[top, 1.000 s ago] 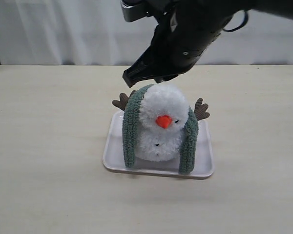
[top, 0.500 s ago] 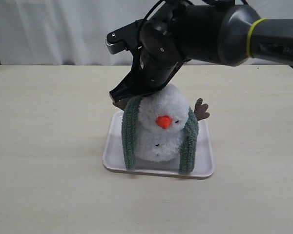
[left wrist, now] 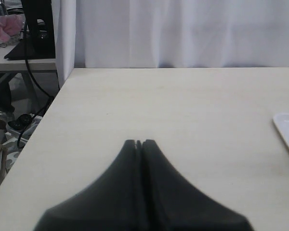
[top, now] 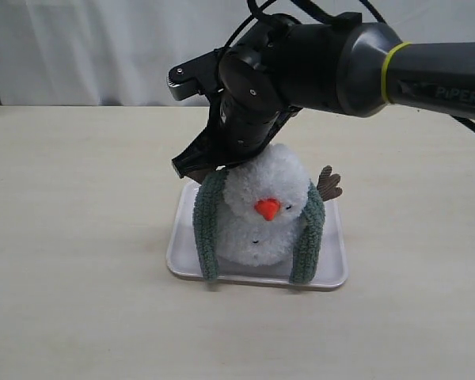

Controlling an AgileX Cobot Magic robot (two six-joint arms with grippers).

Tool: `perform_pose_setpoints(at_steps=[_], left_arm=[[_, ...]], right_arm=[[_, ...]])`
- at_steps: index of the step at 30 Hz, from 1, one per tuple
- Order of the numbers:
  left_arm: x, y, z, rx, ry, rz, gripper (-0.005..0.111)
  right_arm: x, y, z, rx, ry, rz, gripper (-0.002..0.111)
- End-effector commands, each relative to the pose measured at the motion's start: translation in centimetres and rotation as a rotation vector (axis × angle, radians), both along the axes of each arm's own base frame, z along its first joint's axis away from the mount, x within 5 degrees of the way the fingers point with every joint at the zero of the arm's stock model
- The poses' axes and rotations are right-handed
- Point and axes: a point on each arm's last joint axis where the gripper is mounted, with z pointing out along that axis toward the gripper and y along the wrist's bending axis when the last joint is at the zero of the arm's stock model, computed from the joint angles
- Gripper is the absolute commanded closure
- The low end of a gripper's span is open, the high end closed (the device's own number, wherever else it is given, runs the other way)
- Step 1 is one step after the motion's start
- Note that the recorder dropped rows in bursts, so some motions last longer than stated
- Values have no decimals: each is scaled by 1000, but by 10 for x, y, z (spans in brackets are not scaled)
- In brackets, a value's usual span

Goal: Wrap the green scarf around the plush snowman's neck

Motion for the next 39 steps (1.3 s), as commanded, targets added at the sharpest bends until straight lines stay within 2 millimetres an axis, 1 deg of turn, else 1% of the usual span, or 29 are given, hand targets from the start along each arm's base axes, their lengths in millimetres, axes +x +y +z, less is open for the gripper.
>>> perform_pose_setpoints(at_steps=[1,4,7,9,12,14,16,19,23,25,26,27,30,32,36,39], left_arm=[[0,0,0,-8,-9,4,107],[0,0,0,-8,-9,4,107],[0,0,0,-8,-9,4,107],[0,0,0,-8,-9,4,107],[0,0,0,-8,-9,4,107],[0,0,0,-8,-9,4,107],[0,0,0,-8,-9,4,107],[0,0,0,-8,-9,4,107],[0,0,0,-8,-9,4,107],[0,0,0,-8,-9,4,107],[0,0,0,-8,-9,4,107],[0,0,0,-8,-9,4,107],[0,0,0,-8,-9,4,107],[0,0,0,-8,-9,4,107],[0,0,0,-8,-9,4,107],[0,0,0,-8,-9,4,107]], right_arm=[[-2,0,9,24,-9,-5,104],[-8,-3,28,75,-26,-11,102],[-18,-6,50,144,-29,-8,90],[-27,-7,64,192,-1,10,80],[-43,-9,76,235,81,56,68],[-54,-9,79,263,164,78,63],[-66,-6,73,258,252,110,63],[-86,4,52,222,304,150,63],[-101,16,25,232,283,152,63],[-105,18,13,242,267,133,63],[-108,17,2,237,280,117,61],[-110,17,-4,240,277,118,59],[-114,12,-32,249,272,95,53],[-114,11,-46,261,254,94,51],[-108,14,-64,287,174,124,51],[-101,13,-76,268,152,114,52]])
